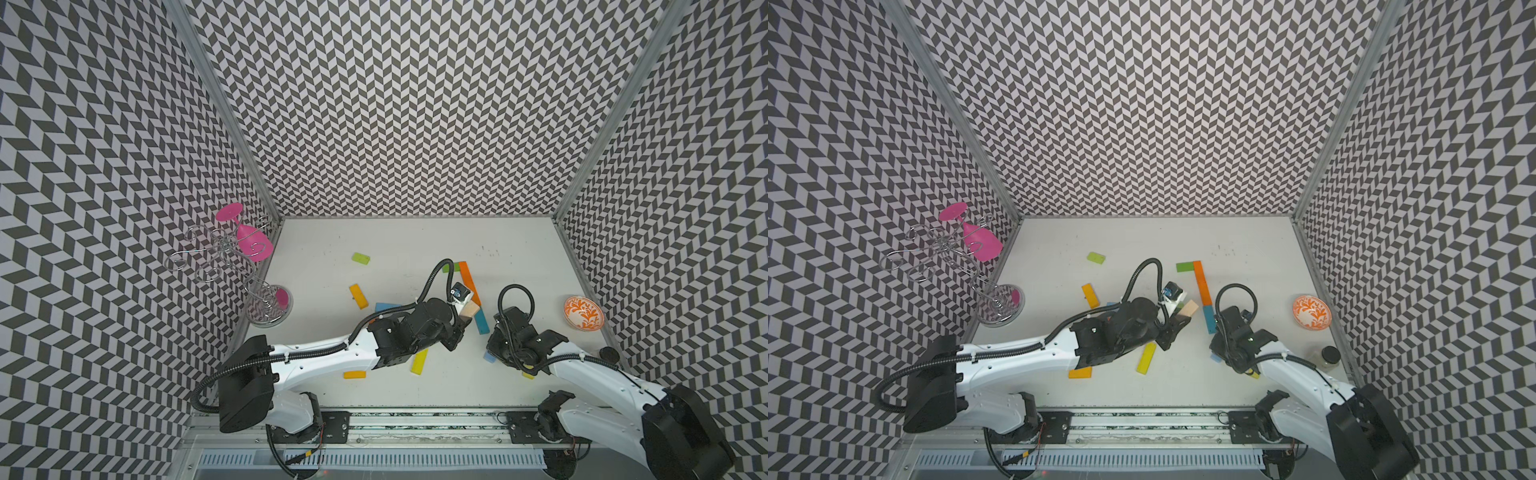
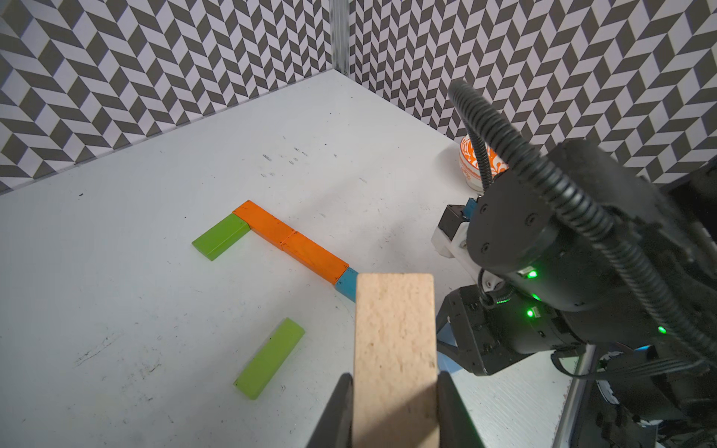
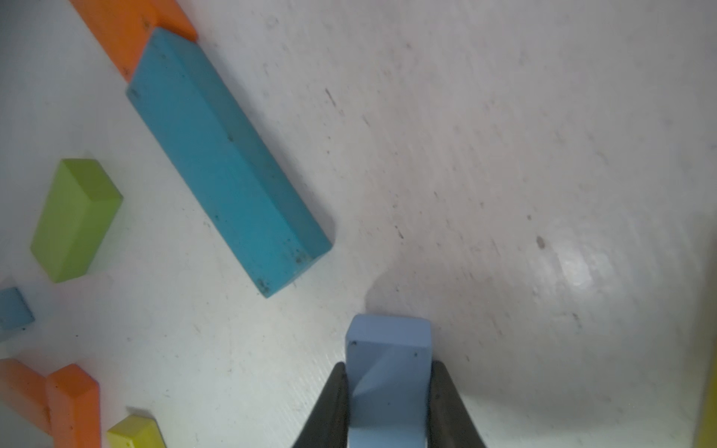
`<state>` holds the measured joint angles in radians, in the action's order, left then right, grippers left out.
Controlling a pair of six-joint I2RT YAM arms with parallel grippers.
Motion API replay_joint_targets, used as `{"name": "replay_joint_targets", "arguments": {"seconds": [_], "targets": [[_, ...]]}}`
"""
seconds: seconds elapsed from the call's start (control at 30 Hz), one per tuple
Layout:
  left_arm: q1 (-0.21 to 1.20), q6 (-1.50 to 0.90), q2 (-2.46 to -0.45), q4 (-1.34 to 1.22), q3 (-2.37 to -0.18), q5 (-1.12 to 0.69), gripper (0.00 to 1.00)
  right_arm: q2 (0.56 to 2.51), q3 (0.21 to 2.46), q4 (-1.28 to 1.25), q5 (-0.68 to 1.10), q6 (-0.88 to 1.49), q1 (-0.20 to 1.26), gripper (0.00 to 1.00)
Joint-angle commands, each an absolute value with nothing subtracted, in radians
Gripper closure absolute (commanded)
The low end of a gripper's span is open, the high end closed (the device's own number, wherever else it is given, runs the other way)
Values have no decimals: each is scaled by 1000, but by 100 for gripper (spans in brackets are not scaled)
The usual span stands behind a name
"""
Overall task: Assemble a giraffe with building blocks
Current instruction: Place the building block at the center of the board, then assemble the building block at the center of the board.
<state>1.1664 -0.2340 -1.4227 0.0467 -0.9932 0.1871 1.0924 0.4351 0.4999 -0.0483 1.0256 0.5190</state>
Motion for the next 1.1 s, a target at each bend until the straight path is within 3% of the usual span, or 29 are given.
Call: {"name": "replay_joint_targets", "arguments": {"seconds": [0.0, 0.33, 0.5, 0.67, 1.07], "targets": [[1161, -247, -1417, 44, -1003, 187, 91, 1131, 427, 465, -72, 1063, 542, 68], [1147, -226, -1441, 54, -1039, 175, 90, 1118, 462, 519, -96, 1066, 555, 41], [1141, -202, -1477, 55, -1083, 165, 89, 1068, 531, 620, -143, 1079, 555, 34], [1131, -165, -1561, 43, -1154, 143, 89, 977, 642, 782, -314, 1107, 543, 29], [1133, -71, -1943, 18, -1419, 39, 89, 776, 773, 867, -348, 941, 104, 26]]}}
